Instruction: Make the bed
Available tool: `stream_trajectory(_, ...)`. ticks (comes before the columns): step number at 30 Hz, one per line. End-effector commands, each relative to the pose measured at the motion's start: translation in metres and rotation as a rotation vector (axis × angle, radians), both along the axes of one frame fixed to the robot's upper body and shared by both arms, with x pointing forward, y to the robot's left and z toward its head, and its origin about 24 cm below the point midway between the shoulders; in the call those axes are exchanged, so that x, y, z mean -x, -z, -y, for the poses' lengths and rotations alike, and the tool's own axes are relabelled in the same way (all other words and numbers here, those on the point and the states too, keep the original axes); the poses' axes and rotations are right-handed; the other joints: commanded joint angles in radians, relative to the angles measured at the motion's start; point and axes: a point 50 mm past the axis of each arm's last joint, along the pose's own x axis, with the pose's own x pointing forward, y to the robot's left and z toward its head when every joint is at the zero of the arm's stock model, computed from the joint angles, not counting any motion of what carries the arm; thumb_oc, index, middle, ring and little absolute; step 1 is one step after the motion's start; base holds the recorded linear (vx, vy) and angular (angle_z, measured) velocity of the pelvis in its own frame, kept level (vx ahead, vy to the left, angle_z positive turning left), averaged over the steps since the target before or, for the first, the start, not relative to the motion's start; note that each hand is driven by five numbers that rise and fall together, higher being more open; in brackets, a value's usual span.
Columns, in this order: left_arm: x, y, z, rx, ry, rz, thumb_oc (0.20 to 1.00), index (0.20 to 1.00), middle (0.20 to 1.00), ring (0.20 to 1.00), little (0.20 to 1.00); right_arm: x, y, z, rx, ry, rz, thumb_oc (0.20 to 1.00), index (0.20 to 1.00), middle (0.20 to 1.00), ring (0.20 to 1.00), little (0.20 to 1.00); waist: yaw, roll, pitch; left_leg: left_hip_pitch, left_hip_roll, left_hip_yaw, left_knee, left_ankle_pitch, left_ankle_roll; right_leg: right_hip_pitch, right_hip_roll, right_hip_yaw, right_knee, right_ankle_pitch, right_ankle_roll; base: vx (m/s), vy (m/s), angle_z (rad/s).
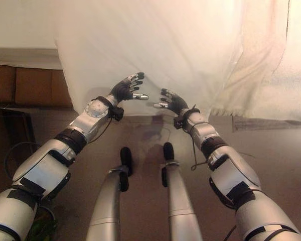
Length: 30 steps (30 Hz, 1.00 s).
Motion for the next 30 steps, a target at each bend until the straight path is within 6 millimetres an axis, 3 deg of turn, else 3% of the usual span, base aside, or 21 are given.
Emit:
stream_trajectory(1, 0.000, -0.040, -0.020, 0.056, -0.135, 0.165, 1.000, 1.000, 1.000, 1.000, 1.000, -0.001, -0.036, 0.006, -0.142, 0.047, 0.129, 1.000, 1.000, 1.000, 1.000, 1.000, -0.013, 0.013, -0.015, 0.033, -0.003, 0.019, -0.006, -0.042, -0.032, 0.027, -0.030, -0.017, -0.007, -0.040, 0.052, 0.02, -0.005, -0.05)
stream_trajectory(5, -0.002, -0.052, -0.031, 0.055, -0.202, 0.174, 1.000, 1.000, 1.000, 1.000, 1.000, -0.002, -0.049, 0.022, -0.183, 0.107, 0.141, 1.000, 1.000, 1.000, 1.000, 1.000, -0.017, 0.016, -0.013, 0.019, -0.007, 0.018, -0.007, -0.035, -0.036, 0.018, -0.032, -0.019, -0.016, -0.038, 0.049, 0.01, -0.001, 0.01)
stream_trajectory(7, -0.003, -0.056, -0.056, 0.093, -0.341, 0.164, 1.000, 1.000, 1.000, 1.000, 1.000, -0.001, -0.061, 0.050, -0.290, 0.242, 0.166, 1.000, 1.000, 1.000, 1.000, 1.000, -0.015, 0.017, -0.006, 0.035, -0.008, 0.019, -0.036, -0.033, -0.038, 0.034, -0.034, -0.020, -0.041, -0.036, 0.045, 0.02, 0.002, 0.04)
stream_trajectory(8, -0.003, -0.056, -0.056, 0.093, -0.341, 0.164, 1.000, 1.000, 1.000, 1.000, 1.000, -0.001, -0.062, 0.050, -0.291, 0.242, 0.167, 1.000, 1.000, 1.000, 1.000, 1.000, -0.015, 0.017, -0.010, 0.030, -0.008, 0.019, -0.038, -0.028, -0.038, 0.028, -0.035, -0.020, -0.043, -0.032, 0.045, 0.00, 0.000, 0.00)
stream_trajectory(11, -0.001, -0.058, -0.081, 0.148, -0.446, 0.151, 1.000, 1.000, 1.000, 1.000, 1.000, 0.000, -0.062, 0.069, -0.373, 0.321, 0.158, 1.000, 1.000, 1.000, 1.000, 1.000, -0.015, 0.017, -0.002, 0.058, -0.006, 0.019, -0.073, -0.024, -0.041, 0.062, -0.034, -0.017, -0.082, -0.030, 0.044, 0.01, -0.003, 0.00)
stream_trajectory(13, -0.001, -0.058, -0.081, 0.148, -0.446, 0.152, 1.000, 1.000, 1.000, 1.000, 1.000, 0.000, -0.063, 0.069, -0.373, 0.320, 0.158, 1.000, 1.000, 1.000, 1.000, 1.000, -0.016, 0.017, -0.005, 0.054, -0.007, 0.019, -0.077, -0.018, -0.041, 0.058, -0.035, -0.017, -0.085, -0.025, 0.044, 0.00, 0.000, 0.00)
stream_trajectory(14, 0.001, -0.055, -0.096, 0.202, -0.521, 0.143, 1.000, 1.000, 1.000, 1.000, 1.000, 0.001, -0.061, 0.081, -0.422, 0.380, 0.151, 1.000, 1.000, 1.000, 1.000, 1.000, -0.015, 0.018, -0.005, 0.072, -0.008, 0.015, -0.105, -0.014, -0.041, 0.076, -0.035, -0.013, -0.109, -0.019, 0.045, 0.00, 0.000, 0.00)
stream_trajectory(18, 0.003, -0.050, -0.112, 0.242, -0.600, 0.149, 1.000, 1.000, 1.000, 1.000, 1.000, 0.004, -0.057, 0.097, -0.434, 0.453, 0.151, 1.000, 1.000, 1.000, 1.000, 1.000, -0.014, 0.023, 0.005, 0.102, -0.014, 0.018, -0.150, 0.006, -0.046, 0.104, -0.041, -0.010, -0.154, 0.005, 0.050, 0.00, -0.007, 0.03)
stream_trajectory(19, 0.009, -0.030, -0.140, 0.334, -0.717, 0.117, 1.000, 1.000, 1.000, 1.000, 1.000, 0.008, -0.040, 0.118, -0.435, 0.557, 0.113, 1.000, 1.000, 1.000, 1.000, 1.000, -0.011, 0.025, 0.021, 0.148, -0.013, 0.025, -0.207, 0.022, -0.052, 0.147, -0.042, -0.016, -0.208, 0.018, 0.052, -0.01, -0.020, 0.09)
stream_trajectory(20, 0.009, -0.030, -0.140, 0.334, -0.717, 0.117, 1.000, 1.000, 1.000, 1.000, 1.000, 0.008, -0.040, 0.118, -0.435, 0.557, 0.113, 1.000, 1.000, 1.000, 1.000, 1.000, -0.012, 0.026, 0.019, 0.147, -0.013, 0.025, -0.212, 0.029, -0.051, 0.146, -0.043, -0.016, -0.212, 0.024, 0.052, -0.02, -0.030, 0.06)
stream_trajectory(22, 0.014, -0.009, -0.158, 0.400, -0.793, 0.078, 1.000, 1.000, 1.000, 1.000, 1.000, 0.012, -0.025, 0.132, -0.421, 0.623, 0.079, 1.000, 1.000, 1.000, 1.000, 1.000, -0.011, 0.026, 0.024, 0.179, -0.014, 0.025, -0.246, 0.033, -0.050, 0.173, -0.041, -0.015, -0.234, 0.026, 0.052, 0.00, -0.010, 0.02)
stream_trajectory(24, 0.014, -0.009, -0.159, 0.400, -0.794, 0.077, 1.000, 1.000, 1.000, 1.000, 1.000, 0.012, -0.024, 0.132, -0.420, 0.623, 0.078, 1.000, 1.000, 1.000, 1.000, 1.000, -0.013, 0.026, 0.021, 0.178, -0.015, 0.025, -0.253, 0.042, -0.050, 0.172, -0.042, -0.014, -0.240, 0.033, 0.053, 0.00, 0.000, 0.00)
stream_trajectory(26, 0.029, 0.060, -0.186, 0.536, -0.923, -0.071, 1.000, 1.000, 1.000, 1.000, 1.000, 0.026, 0.035, 0.157, -0.420, 0.732, -0.049, 1.000, 1.000, 1.000, 1.000, 1.000, -0.005, 0.031, 0.020, 0.291, -0.019, 0.030, -0.377, 0.083, -0.060, 0.294, -0.043, -0.026, -0.359, 0.068, 0.061, 0.00, 0.000, 0.00)
stream_trajectory(27, 0.029, 0.061, -0.186, 0.536, -0.924, -0.073, 1.000, 1.000, 1.000, 1.000, 1.000, 0.026, 0.036, 0.157, -0.418, 0.732, -0.050, 1.000, 1.000, 1.000, 1.000, 1.000, -0.006, 0.031, 0.020, 0.295, -0.020, 0.030, -0.384, 0.090, -0.059, 0.297, -0.043, -0.026, -0.366, 0.075, 0.061, 0.01, -0.031, 0.00)
stream_trajectory(28, 0.034, 0.089, -0.187, 0.525, -0.941, -0.140, 1.000, 1.000, 1.000, 1.000, 1.000, 0.034, 0.066, 0.163, -0.407, 0.759, -0.119, 1.000, 1.000, 1.000, 1.000, 1.000, -0.005, 0.032, 0.005, 0.342, -0.025, 0.026, -0.422, 0.102, -0.057, 0.347, -0.046, -0.028, -0.401, 0.079, 0.062, 0.02, -0.034, 0.00)
stream_trajectory(30, 0.042, 0.126, -0.181, 0.513, -0.942, -0.220, 1.000, 1.000, 1.000, 1.000, 1.000, 0.050, 0.106, 0.171, -0.436, 0.803, -0.209, 1.000, 1.000, 1.000, 1.000, 1.000, -0.002, 0.031, -0.014, 0.426, -0.031, 0.016, -0.479, 0.117, -0.052, 0.430, -0.047, -0.035, -0.444, 0.083, 0.061, 0.05, -0.041, 0.04)
